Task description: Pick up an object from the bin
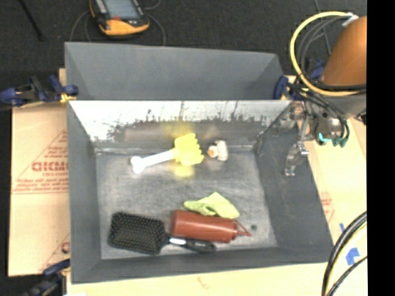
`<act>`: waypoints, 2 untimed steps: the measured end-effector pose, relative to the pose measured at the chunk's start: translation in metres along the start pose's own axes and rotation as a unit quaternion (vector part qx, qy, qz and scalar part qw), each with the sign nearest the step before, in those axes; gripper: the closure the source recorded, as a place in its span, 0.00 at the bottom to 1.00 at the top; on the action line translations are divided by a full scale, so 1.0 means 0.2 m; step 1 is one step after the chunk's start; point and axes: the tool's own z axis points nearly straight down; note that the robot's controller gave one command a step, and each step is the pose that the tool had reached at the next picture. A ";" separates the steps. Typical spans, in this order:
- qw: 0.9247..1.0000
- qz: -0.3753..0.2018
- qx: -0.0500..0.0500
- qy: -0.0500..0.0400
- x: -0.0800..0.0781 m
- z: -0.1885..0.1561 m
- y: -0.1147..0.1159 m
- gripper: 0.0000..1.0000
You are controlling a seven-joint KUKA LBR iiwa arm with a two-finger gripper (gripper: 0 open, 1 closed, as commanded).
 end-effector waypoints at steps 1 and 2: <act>1.000 -0.001 0.001 -0.004 -0.01 -0.03 0.00 0.00; 1.000 -0.026 0.001 -0.006 0.09 0.27 0.04 0.00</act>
Offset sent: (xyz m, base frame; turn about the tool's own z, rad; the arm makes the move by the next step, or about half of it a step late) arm -0.0482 0.0191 -0.1391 -0.1217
